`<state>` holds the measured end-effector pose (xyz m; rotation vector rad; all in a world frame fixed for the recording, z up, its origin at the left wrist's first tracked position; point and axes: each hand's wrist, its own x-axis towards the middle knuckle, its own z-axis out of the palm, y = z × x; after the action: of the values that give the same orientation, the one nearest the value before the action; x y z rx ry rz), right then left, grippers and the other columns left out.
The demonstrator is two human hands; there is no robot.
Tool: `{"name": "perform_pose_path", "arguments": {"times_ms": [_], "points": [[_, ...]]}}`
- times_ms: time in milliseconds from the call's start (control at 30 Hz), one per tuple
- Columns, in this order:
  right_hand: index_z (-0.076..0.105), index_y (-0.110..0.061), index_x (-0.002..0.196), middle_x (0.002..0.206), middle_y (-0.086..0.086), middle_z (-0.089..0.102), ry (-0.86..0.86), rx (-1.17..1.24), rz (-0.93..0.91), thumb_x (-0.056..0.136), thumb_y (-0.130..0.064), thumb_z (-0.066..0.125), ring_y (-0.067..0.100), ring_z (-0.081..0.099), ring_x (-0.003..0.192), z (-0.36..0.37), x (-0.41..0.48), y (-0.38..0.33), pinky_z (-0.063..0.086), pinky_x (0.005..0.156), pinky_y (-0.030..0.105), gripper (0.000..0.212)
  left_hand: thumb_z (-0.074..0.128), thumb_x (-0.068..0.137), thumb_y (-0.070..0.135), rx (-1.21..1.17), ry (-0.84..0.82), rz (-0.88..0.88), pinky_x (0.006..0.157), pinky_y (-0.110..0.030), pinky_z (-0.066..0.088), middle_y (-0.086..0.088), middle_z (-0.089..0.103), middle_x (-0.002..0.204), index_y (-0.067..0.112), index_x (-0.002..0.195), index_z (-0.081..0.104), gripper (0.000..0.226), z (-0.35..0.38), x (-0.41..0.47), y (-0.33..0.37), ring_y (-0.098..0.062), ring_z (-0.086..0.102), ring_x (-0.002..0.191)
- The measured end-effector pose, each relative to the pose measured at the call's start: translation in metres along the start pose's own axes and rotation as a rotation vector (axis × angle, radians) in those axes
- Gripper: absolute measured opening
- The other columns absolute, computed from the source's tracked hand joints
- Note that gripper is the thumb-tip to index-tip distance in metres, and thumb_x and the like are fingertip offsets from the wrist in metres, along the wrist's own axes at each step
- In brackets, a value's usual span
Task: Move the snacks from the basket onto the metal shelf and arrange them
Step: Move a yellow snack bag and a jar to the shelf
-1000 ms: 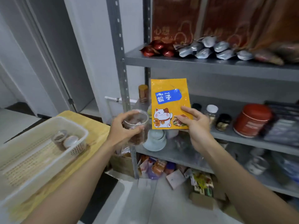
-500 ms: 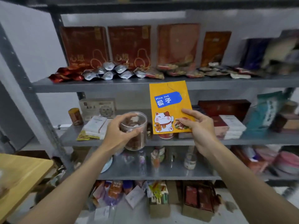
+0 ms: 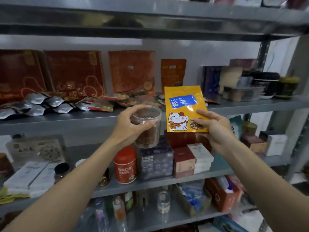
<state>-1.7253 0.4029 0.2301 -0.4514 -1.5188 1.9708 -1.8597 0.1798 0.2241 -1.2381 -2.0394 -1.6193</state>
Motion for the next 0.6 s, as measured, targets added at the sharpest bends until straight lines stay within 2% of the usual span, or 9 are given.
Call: {"name": "perform_pose_path", "arguments": {"times_ms": [100, 233, 267, 400, 467, 533, 600], "points": [[0.07, -0.012, 0.11, 0.098, 0.014, 0.072, 0.021, -0.002, -0.006, 0.081, 0.006, 0.069, 0.022, 0.075, 0.073, -0.015, 0.044, -0.017, 0.061, 0.059, 0.032, 0.034, 0.074, 0.063, 0.047, -0.012, -0.002, 0.053, 0.086, -0.018, 0.049, 0.014, 0.071, 0.104, 0.025, 0.107, 0.07, 0.049, 0.025, 0.048, 0.004, -0.001, 0.065, 0.098], [0.07, -0.01, 0.111, 0.103, 0.015, 0.072, 0.056, -0.057, -0.034, 0.081, 0.007, 0.07, 0.022, 0.074, 0.077, -0.038, 0.103, -0.035, 0.06, 0.068, 0.032, 0.035, 0.078, 0.067, 0.042, -0.038, -0.034, 0.066, 0.08, -0.01, 0.047, 0.022, 0.07, 0.1, 0.028, 0.105, 0.07, 0.042, 0.053, 0.107, 0.004, 0.003, 0.064, 0.096], [0.069, -0.01, 0.112, 0.104, 0.015, 0.071, 0.06, -0.075, -0.034, 0.081, 0.007, 0.07, 0.022, 0.073, 0.078, -0.043, 0.118, -0.039, 0.06, 0.065, 0.03, 0.035, 0.079, 0.069, 0.037, -0.04, -0.038, 0.063, 0.079, -0.009, 0.046, 0.02, 0.071, 0.101, 0.027, 0.105, 0.07, 0.039, 0.059, 0.121, 0.003, 0.003, 0.064, 0.096], [0.067, -0.008, 0.113, 0.104, 0.015, 0.07, 0.059, -0.128, 0.012, 0.084, 0.008, 0.067, 0.022, 0.072, 0.076, -0.058, 0.171, -0.054, 0.057, 0.052, 0.024, 0.033, 0.081, 0.076, 0.024, -0.024, -0.053, 0.065, 0.075, -0.006, 0.045, 0.013, 0.069, 0.106, 0.019, 0.11, 0.069, 0.036, 0.086, 0.161, -0.001, 0.002, 0.063, 0.095], [0.067, -0.006, 0.113, 0.107, 0.015, 0.069, 0.043, -0.151, 0.053, 0.084, 0.008, 0.067, 0.021, 0.07, 0.077, -0.062, 0.195, -0.058, 0.058, 0.051, 0.024, 0.033, 0.081, 0.077, 0.024, -0.01, -0.049, 0.062, 0.076, -0.005, 0.045, 0.015, 0.069, 0.105, 0.02, 0.11, 0.07, 0.035, 0.098, 0.177, -0.003, 0.005, 0.062, 0.095], [0.067, -0.008, 0.109, 0.111, 0.015, 0.067, 0.007, -0.192, 0.092, 0.084, 0.008, 0.067, 0.021, 0.068, 0.08, -0.064, 0.218, -0.059, 0.057, 0.05, 0.022, 0.03, 0.081, 0.073, 0.033, -0.016, -0.033, 0.045, 0.08, -0.01, 0.048, 0.014, 0.069, 0.106, 0.024, 0.109, 0.07, 0.039, 0.107, 0.192, -0.005, 0.003, 0.063, 0.098], [0.069, -0.011, 0.105, 0.112, 0.014, 0.067, -0.018, -0.258, 0.111, 0.083, 0.007, 0.068, 0.02, 0.067, 0.08, -0.065, 0.237, -0.059, 0.054, 0.046, 0.02, 0.028, 0.081, 0.072, 0.034, -0.032, -0.007, 0.029, 0.082, -0.019, 0.051, 0.013, 0.07, 0.107, 0.029, 0.106, 0.071, 0.035, 0.116, 0.205, -0.006, -0.002, 0.064, 0.101]]}}
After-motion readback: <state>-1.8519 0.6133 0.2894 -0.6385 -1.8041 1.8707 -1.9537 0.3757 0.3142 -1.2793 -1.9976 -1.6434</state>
